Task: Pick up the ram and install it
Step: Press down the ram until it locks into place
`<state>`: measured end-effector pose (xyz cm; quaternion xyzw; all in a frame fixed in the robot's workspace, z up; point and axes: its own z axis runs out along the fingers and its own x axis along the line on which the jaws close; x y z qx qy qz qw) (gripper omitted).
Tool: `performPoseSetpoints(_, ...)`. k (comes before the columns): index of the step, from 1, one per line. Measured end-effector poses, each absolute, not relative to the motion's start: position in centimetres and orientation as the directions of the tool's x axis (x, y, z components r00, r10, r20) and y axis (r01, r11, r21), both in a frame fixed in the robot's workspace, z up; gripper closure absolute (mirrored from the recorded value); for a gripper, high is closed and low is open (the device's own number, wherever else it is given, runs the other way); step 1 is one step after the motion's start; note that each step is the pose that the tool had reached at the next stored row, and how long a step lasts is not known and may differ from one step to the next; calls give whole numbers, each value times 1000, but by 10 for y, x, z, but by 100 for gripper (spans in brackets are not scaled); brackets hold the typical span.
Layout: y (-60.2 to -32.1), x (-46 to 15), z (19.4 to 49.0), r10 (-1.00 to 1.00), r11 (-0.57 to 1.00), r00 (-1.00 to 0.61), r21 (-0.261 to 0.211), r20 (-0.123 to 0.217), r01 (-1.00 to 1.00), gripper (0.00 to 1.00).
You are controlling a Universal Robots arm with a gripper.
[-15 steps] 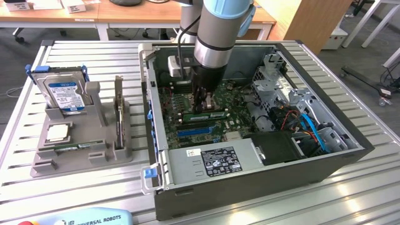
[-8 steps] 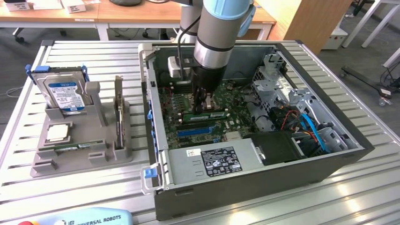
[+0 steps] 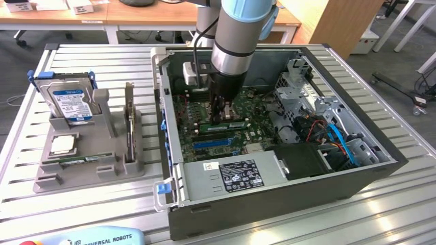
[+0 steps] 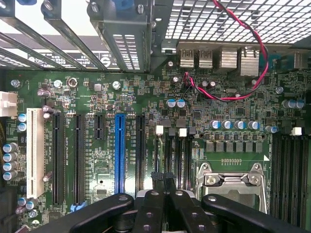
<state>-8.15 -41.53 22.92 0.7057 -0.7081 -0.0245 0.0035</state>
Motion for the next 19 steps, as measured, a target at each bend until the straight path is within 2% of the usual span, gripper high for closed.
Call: performPoseSetpoints(19, -415, -81, 226, -1000, 3, -4, 40, -31, -999, 90)
